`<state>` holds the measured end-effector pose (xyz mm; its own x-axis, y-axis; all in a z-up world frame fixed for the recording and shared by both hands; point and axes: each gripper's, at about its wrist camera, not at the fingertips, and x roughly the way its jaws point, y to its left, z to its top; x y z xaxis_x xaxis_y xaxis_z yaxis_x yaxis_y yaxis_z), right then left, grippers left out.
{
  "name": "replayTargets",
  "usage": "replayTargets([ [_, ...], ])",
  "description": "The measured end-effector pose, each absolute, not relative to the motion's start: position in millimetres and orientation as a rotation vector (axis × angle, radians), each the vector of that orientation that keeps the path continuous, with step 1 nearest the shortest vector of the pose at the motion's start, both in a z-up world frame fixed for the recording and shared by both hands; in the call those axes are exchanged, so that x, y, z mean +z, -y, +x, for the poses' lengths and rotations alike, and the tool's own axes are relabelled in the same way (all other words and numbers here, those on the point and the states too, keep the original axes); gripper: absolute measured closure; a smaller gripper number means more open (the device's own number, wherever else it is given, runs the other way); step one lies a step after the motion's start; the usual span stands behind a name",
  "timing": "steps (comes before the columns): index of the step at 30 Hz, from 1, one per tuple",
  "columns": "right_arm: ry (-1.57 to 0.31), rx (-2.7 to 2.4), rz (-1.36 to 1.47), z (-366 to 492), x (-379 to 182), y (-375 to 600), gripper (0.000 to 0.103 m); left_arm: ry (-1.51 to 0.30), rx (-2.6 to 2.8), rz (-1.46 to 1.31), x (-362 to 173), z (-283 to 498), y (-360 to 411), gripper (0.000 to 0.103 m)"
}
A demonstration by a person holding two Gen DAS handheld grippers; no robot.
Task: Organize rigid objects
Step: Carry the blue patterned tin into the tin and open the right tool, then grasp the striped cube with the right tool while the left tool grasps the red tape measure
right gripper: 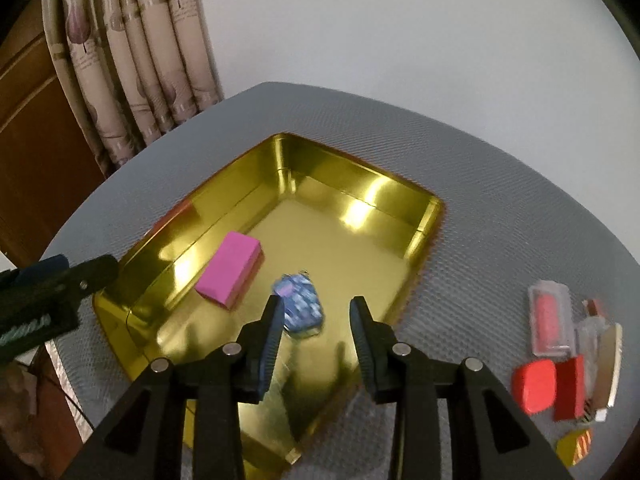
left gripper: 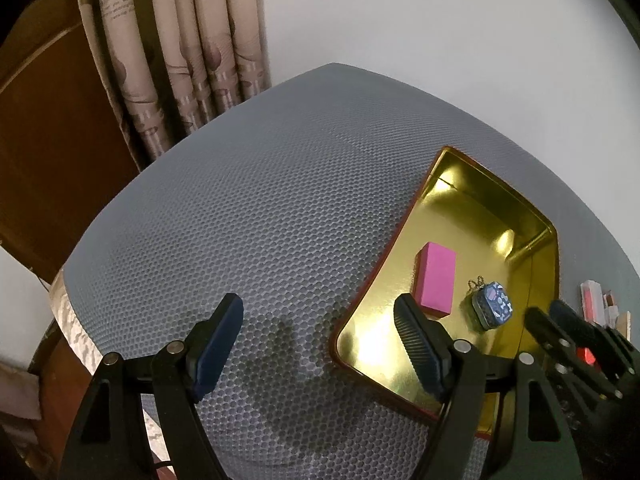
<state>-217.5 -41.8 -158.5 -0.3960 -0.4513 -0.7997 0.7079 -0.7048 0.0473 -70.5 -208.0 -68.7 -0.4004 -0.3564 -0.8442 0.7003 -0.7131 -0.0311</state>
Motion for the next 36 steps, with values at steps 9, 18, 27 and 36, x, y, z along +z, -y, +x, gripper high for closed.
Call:
replayTargets([
  [9, -0.323, -2.248, 1.121, -218.8, -149.0, -34.1, 0.068, -0.499, -2.128, 1.150, -68.9, -76.3, 204.7, 0.028],
  [18, -0.218, -2.400, 1.216, -219.6, -160.9, -143.0, 0.068, -0.463, -2.128, 1.155, -68.5, -83.1, 198.8, 0.028],
  [27, -0.233, -2.476, 1.204, -226.3, -177.9, -215.0, 0.054, -0.413, -2.144, 1.155, -71.2, -90.1, 189.8, 0.028],
  [36, -0.240, -2.433, 1.214, -251.0, -204.0, -226.8, 0.054, -0.351, -2.234, 1.162, -74.7, -102.6, 166.1, 0.028],
])
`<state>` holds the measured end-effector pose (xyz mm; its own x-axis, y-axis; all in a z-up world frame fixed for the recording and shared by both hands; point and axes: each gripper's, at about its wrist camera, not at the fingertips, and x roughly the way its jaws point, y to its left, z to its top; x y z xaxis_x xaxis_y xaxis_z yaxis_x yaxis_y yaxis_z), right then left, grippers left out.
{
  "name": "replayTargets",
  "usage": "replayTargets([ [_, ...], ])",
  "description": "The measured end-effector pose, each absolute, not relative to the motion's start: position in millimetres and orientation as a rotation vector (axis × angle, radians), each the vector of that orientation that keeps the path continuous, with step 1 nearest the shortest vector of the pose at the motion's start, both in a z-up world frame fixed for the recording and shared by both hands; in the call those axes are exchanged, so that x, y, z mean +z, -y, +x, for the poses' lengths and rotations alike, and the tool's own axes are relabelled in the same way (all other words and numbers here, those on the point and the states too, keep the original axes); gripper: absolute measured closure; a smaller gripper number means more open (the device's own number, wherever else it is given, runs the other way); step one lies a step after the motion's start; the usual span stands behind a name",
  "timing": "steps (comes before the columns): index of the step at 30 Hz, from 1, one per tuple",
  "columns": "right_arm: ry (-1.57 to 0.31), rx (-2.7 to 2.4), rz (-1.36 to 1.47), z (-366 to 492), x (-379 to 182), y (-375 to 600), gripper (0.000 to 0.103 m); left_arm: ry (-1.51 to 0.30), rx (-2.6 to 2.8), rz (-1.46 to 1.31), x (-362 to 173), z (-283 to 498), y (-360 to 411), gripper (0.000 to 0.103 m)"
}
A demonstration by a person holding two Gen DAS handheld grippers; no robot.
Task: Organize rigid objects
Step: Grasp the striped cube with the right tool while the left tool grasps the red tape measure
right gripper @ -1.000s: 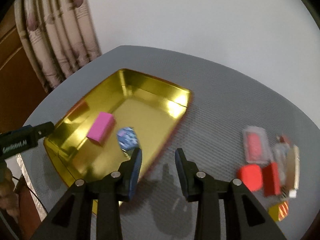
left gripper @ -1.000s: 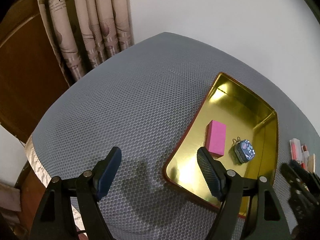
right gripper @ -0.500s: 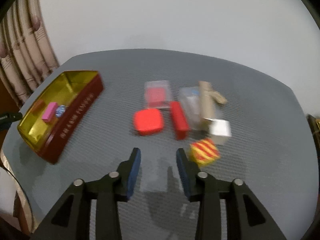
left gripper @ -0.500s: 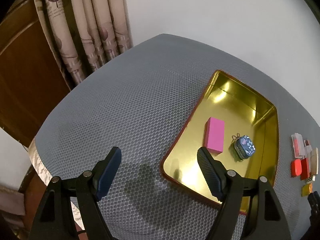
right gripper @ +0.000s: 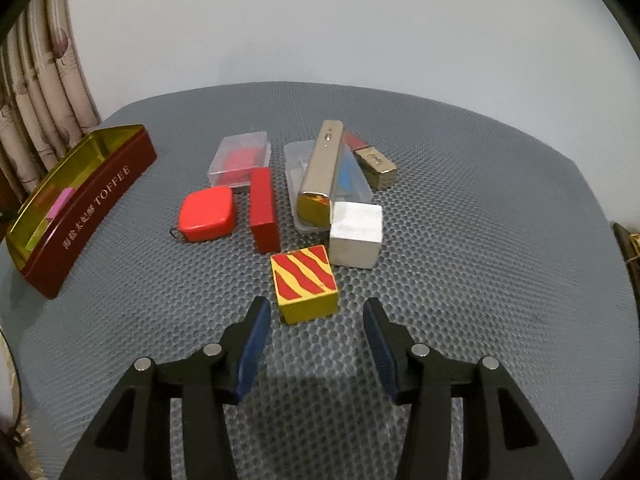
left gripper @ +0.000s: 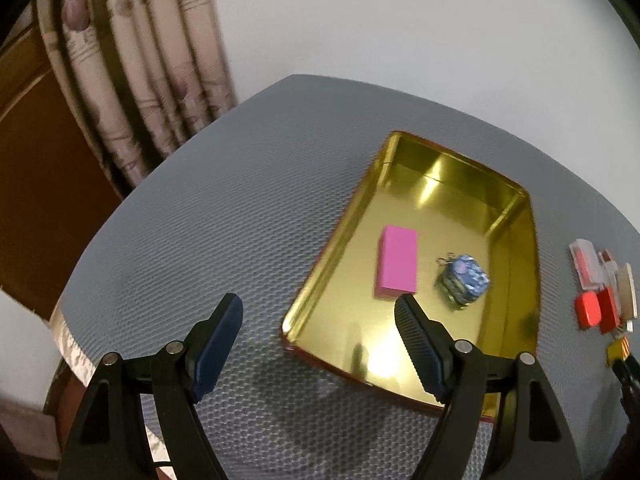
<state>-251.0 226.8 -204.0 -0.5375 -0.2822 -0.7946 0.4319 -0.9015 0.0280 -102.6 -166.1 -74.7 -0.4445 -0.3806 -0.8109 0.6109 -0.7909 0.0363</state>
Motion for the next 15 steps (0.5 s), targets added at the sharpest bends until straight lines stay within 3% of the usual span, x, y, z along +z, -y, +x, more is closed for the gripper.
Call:
replayTargets([
  [8, -0.249, -2.409, 1.168, -263.0, -216.2, -222.0, 0.055, -0.250, -2.306, 1.203, -71.0, -119.5, 121.8, 0.025],
  [11, -0.251, -2.403, 1.147, -262.3, -217.5, -221.1, 0.072, -0.236, -2.331, 1.235, -72.6, -128.8, 101.9, 0.024],
  [15, -0.244, -2.405, 1.139, -261.2, -217.8, -221.9, 0.073, -0.238, -2.369, 1.308, -80.0, -146.8, 72.0, 0.024],
])
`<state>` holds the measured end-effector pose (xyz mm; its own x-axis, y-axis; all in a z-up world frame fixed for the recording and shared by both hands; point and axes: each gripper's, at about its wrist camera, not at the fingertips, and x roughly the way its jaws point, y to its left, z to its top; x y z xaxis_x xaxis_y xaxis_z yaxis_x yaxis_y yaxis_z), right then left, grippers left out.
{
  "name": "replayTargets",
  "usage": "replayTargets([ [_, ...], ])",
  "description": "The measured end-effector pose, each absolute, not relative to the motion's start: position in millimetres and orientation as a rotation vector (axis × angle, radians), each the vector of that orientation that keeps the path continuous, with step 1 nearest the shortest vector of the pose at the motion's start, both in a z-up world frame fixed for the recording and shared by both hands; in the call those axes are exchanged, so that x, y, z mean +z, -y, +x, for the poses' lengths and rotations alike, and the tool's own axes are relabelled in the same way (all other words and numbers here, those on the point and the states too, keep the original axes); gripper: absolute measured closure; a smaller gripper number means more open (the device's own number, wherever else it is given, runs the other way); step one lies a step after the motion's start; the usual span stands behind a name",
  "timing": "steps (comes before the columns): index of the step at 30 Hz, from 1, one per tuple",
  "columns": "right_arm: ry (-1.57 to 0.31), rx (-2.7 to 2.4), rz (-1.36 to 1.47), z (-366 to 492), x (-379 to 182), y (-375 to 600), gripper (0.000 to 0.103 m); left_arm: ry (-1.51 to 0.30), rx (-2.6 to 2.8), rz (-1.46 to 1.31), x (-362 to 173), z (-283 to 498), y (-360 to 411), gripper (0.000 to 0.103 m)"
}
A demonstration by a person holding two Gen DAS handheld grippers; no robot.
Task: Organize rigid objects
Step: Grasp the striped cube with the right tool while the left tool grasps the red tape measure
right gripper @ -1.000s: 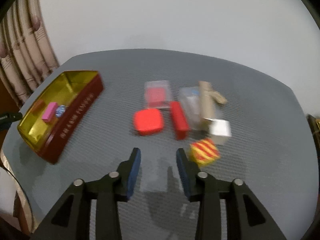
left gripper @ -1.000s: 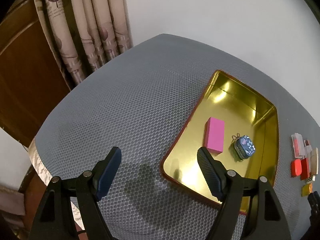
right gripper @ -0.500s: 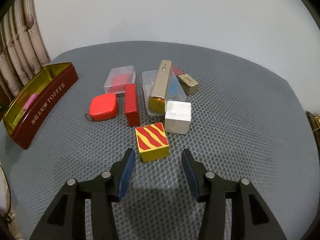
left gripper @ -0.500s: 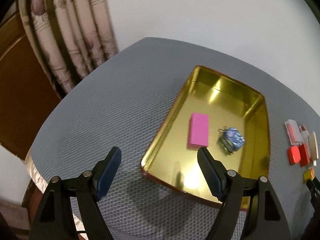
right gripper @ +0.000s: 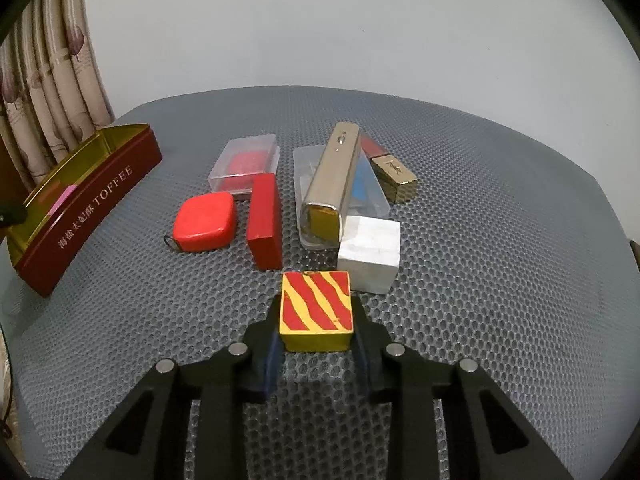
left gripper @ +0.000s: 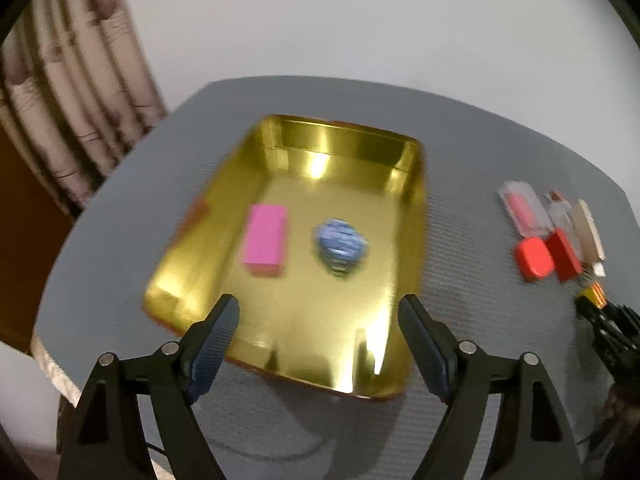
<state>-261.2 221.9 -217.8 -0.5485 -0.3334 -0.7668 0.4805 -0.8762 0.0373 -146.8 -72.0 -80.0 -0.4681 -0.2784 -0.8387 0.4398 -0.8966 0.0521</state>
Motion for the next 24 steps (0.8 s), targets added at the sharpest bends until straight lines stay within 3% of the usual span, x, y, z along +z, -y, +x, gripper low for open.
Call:
replayTargets([
  [18, -0.212, -2.510, 1.182, -269.9, -226.1, -247.1, 0.073, -0.507, -2.347, 1.631, -110.2, -266.5, -36.4, 0.025],
  [24, -0.199, -2.506, 1.183, -270.9, -227.4, -243.4, 0.073, -0.491, -2.263, 1.646, -129.3, -297.5, -49.7, 0.025],
])
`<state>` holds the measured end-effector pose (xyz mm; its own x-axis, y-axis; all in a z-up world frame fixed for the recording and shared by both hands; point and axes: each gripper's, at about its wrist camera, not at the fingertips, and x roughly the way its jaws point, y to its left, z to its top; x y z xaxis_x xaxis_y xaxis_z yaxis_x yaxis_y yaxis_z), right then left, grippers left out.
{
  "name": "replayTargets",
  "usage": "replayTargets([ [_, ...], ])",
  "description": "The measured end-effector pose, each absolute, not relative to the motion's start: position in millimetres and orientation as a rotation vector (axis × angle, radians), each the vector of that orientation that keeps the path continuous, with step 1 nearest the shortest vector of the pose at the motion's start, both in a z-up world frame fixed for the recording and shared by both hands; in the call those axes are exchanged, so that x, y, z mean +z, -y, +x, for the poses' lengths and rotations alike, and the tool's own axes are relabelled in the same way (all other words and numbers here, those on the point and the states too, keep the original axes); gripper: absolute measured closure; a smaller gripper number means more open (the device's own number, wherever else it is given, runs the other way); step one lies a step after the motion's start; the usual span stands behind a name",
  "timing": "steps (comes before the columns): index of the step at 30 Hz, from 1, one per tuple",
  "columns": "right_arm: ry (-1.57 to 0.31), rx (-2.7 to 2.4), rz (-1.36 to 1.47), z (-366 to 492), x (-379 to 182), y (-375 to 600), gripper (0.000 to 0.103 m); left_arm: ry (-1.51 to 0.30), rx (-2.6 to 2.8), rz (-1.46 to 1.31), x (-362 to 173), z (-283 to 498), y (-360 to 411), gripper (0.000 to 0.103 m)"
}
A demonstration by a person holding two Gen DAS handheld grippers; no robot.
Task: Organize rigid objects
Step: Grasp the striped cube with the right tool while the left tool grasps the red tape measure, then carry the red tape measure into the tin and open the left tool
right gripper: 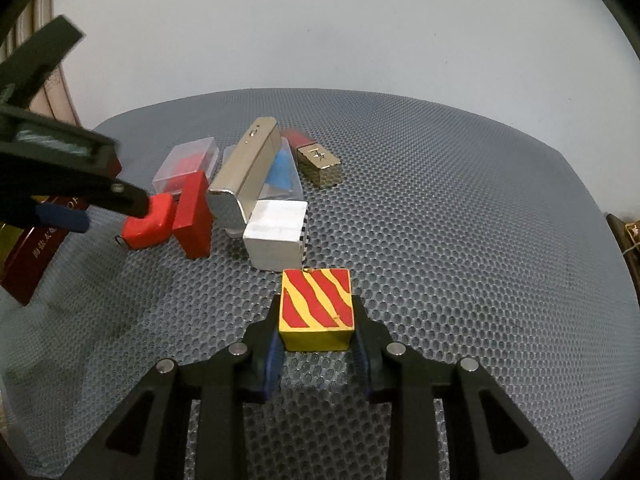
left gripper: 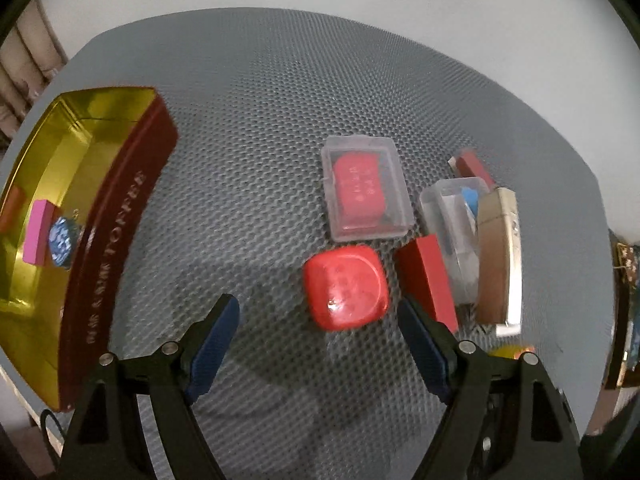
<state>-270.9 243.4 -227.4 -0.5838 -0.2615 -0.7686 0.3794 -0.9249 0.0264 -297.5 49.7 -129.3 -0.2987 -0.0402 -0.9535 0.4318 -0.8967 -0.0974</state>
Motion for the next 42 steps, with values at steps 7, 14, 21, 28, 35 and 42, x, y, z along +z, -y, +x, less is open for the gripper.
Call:
replayTargets([
  [7, -0.172, -2.495, 1.183, -272.3, -228.8, -238.3, 0.071, -0.441, -2.218, 1.629, -147.9, -308.9, -51.7, 0.026],
  [14, -0.154, -2.490, 1.184, -273.0, -230.1, -230.5, 0.071, -0.284, -2.341, 1.609, -149.0, -299.1, -53.7, 0.057],
  [21, -0.163, -2.493, 1.184, -270.9, -230.7, -223.5, 0.071, -0.208, -2.426, 1.626, -148.6, -285.4, -37.5, 0.059],
  [28, -0.167, -2.495, 1.184, -270.1, -231.2, -214.8, 0.071, -0.165, -2.461, 1.558, -151.5, -282.7, -35.0, 0.058],
  [35, -0.192, -2.503, 1.185, -264.6, -233.2, -191.6, 0.071, -0.164, -2.472, 1.553, -151.9, -278.6, -26.8, 0.060],
  [42, -0.188, -2.503, 1.184, -260.2, -236.2, -193.7, 0.071, -0.113, -2.474, 1.544, -149.3, -280.9, -36.2, 0.060],
])
